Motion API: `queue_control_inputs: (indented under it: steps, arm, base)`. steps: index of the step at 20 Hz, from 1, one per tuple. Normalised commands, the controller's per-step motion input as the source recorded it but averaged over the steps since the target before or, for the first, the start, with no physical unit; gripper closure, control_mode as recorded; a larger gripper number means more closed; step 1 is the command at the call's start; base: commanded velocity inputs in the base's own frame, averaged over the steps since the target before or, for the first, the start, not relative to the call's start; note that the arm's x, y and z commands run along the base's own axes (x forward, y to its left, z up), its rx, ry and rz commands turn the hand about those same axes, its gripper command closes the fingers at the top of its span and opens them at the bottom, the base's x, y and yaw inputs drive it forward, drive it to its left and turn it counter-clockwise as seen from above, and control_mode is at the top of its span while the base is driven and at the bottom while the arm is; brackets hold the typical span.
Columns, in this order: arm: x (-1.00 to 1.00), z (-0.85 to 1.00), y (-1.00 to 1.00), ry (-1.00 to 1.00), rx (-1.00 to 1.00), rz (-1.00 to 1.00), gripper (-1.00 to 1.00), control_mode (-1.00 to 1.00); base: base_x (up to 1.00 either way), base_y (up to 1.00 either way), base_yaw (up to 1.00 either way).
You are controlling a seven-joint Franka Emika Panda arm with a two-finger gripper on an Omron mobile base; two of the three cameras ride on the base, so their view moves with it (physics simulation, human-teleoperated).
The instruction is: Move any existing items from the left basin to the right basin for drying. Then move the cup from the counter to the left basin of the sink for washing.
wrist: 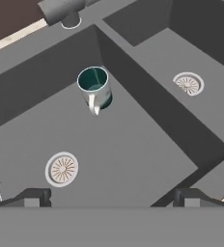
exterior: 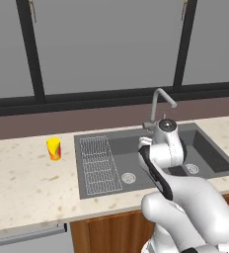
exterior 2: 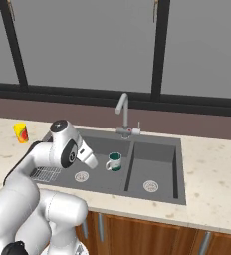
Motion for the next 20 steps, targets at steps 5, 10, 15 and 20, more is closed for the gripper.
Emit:
queue_control_inputs:
  steps: [5,10,15,20]
  arm:
    - [0.12,0.0,0.0,0.0,0.0,-0.01,-1.0,-1.0]
    - [0.28,-0.02,0.0,0.0,0.0,-0.01,-1.0,-1.0]
    - [0.29,-0.12,0.0,0.0,0.0,-0.01,-1.0,-1.0]
    - [0.26,-0.21,0.0,0.0,-0.01,-0.01,-1.0,-1.0]
  base:
    - [0.0,0.0,0.0]
    - [0.0,0.0,0.0]
    - [0.0,0.0,0.0]
    - [0.0,0.0,0.0]
